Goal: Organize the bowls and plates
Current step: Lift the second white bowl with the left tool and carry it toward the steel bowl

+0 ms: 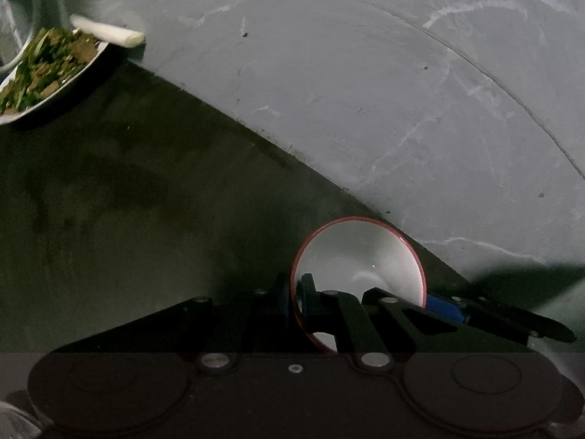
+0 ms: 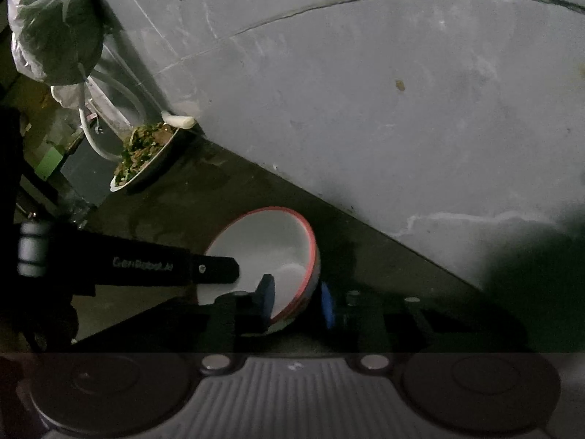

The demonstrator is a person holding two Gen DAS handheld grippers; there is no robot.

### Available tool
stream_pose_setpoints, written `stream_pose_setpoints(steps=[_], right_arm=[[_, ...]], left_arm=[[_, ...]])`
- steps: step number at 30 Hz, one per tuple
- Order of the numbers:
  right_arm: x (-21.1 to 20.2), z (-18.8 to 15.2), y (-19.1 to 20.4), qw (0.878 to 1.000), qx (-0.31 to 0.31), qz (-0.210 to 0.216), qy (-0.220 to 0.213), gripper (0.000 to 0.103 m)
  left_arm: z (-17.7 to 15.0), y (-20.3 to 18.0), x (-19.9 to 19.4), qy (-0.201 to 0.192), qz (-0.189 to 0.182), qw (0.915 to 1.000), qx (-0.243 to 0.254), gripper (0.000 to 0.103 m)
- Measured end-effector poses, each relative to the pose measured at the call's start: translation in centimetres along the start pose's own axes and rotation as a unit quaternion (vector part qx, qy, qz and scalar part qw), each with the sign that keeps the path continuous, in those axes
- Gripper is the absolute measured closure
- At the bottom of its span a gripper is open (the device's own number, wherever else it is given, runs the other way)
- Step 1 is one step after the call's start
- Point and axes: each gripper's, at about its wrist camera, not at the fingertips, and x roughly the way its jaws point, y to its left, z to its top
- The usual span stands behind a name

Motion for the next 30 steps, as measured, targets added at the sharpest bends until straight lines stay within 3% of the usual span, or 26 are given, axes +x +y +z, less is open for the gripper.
stream_pose_setpoints(steps=[9,22,30], right_arm=[[-0.2,0.1,-0.3,1.000,0.005,0.010,0.018,0.081],[-1.9,-0.7,-0.1,1.000,0.014,0.011,0.017,0.086],[-3.8,-0.5,0.6,1.000,-0.001,0.017,0.006,0.086]], left_arm=[[-1.5,0.6,-0.6,-0.009,-0.011,0.9986,-0.052,0.099],[-3.6,1.4,-2.4,-0.031,-0.034,0.9963,-0.072,0.099],[-4.5,1.2,-4.8,-0.063,-0.043,0.9935,-0.085,0.099]])
